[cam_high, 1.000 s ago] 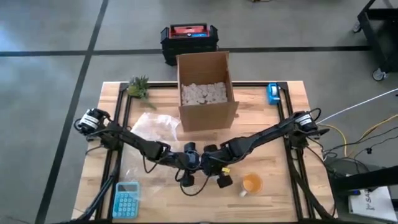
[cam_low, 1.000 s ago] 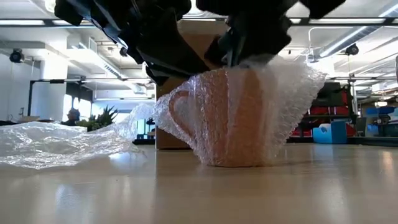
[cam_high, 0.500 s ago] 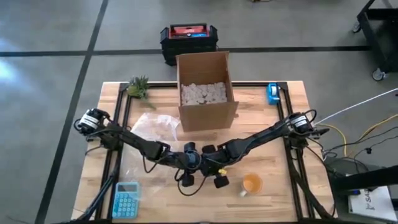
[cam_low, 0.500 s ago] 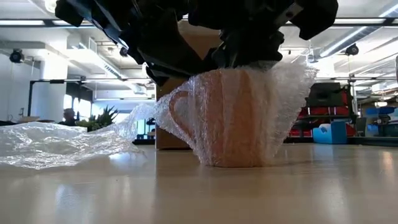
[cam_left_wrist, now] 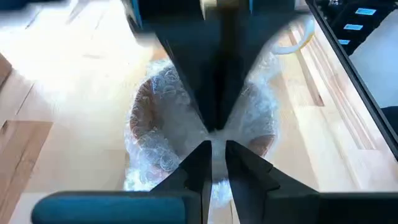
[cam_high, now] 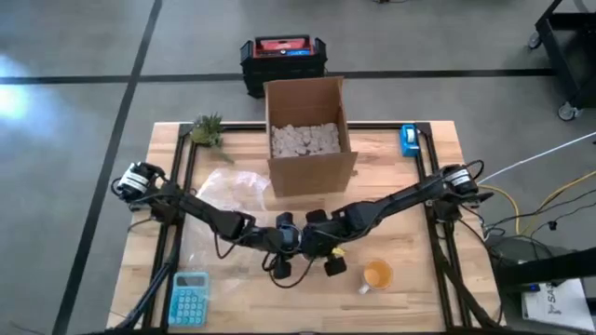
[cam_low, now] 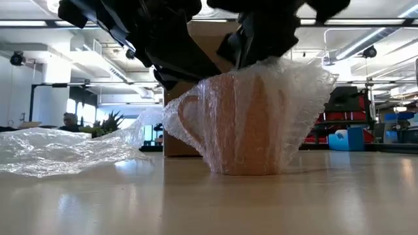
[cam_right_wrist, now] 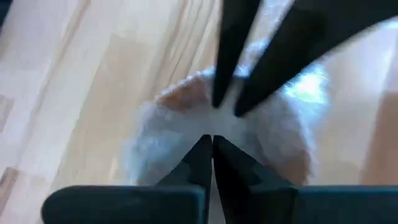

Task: Wrap mug
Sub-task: Wrap the orange mug with bubble wrap

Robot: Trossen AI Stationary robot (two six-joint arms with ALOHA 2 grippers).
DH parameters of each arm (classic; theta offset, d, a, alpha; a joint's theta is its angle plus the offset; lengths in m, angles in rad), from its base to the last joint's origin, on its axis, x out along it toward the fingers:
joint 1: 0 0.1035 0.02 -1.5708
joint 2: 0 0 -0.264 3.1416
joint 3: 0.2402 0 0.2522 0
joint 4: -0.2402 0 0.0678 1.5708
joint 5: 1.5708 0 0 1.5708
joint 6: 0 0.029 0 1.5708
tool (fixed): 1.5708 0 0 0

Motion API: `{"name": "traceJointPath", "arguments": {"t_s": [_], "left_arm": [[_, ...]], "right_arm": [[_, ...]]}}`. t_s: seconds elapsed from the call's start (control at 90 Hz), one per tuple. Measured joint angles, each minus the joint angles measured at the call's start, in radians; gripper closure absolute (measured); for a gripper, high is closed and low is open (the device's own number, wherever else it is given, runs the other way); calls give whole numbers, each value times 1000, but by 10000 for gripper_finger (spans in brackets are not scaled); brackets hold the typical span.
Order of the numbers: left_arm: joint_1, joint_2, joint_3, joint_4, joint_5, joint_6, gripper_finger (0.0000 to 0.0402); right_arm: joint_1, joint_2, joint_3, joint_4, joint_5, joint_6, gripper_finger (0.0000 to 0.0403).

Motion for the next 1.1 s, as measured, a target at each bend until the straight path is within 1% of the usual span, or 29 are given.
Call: {"name": "traceJointPath", "arguments": {"t_s": [0.144,0.289,0.411,0.522,0.678,0.767,0.867,0.933,1.033,1.1], "left_arm": [[0,0,0,1,0,0,365],[0,0,0,1,-1,0,365],[0,0,0,2,0,0,365],[0,0,0,2,-1,0,365],[0,0,0,4,-1,0,365],[0,0,0,4,0,0,365],[0,0,0,4,0,0,365],[0,0,0,4,0,0,365],[0,0,0,2,-1,0,365],[0,0,1,1,0,4,365]], "right_arm": [[0,24,-2,45,-5,-8,400],[2,91,-9,74,-12,-8,400],[1,139,-8,76,-18,-8,400],[1,149,-7,71,-18,-9,400],[1,106,31,-9,-12,-10,400],[1,55,60,-94,-12,-10,400],[1,-20,91,-126,-15,-5,400],[1,-59,91,-153,-17,27,400],[1,-87,89,-154,-22,124,400],[1,-98,89,-152,-54,139,397]]}}
